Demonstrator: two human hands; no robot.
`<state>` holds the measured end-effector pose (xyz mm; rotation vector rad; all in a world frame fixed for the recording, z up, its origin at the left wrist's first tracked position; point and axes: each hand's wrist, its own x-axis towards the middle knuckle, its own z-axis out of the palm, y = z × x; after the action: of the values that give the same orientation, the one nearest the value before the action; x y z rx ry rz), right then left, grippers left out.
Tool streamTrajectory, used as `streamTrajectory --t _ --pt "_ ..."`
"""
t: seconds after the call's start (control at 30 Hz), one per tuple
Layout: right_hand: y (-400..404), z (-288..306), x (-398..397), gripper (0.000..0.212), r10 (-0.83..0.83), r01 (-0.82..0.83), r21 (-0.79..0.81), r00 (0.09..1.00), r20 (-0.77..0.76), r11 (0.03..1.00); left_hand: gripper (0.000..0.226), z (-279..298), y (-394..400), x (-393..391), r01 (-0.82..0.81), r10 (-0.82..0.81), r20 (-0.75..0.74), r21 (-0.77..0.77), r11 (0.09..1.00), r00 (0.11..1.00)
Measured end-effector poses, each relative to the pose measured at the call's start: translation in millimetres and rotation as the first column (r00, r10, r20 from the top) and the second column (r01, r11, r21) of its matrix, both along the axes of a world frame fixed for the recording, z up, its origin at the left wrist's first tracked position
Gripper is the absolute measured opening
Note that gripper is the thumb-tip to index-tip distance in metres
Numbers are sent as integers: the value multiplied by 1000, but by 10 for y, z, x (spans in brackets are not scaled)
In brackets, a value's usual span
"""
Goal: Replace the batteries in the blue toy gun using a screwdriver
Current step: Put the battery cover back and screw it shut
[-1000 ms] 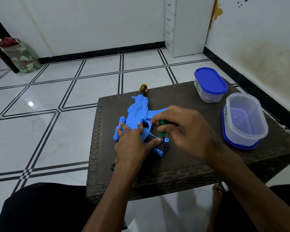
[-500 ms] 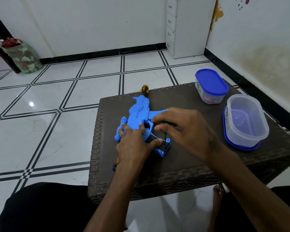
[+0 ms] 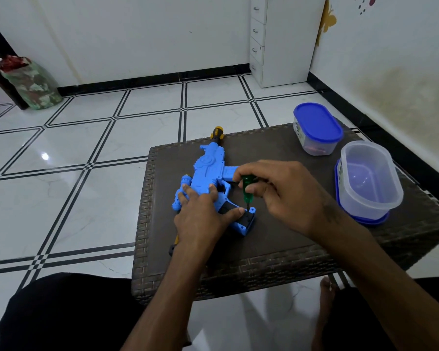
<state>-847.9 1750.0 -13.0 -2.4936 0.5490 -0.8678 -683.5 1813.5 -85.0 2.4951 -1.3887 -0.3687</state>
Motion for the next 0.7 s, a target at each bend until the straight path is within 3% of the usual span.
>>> streamTrajectory --t 0.13,0.33,0.47,0.6,0.7 --pt "33 9 29 10 -34 34 13 999 9 999 95 -3 10 21 24 -24 -10 6 1000 1000" --pt "81 11 51 18 -98 97 27 994 43 995 105 4 108 205 180 -170 -129 71 981 977" --pt "128 25 -61 19 -171 163 100 982 79 982 88 -47 201 280 227 -225 -63 33 973 972" --pt "76 19 -359 18 -362 328 179 909 206 928 81 -42 185 282 250 -250 -17 29 968 968" --pt "-6 -128 -532 19 -500 488 108 843 199 866 83 2 141 297 304 -305 -2 93 948 952"
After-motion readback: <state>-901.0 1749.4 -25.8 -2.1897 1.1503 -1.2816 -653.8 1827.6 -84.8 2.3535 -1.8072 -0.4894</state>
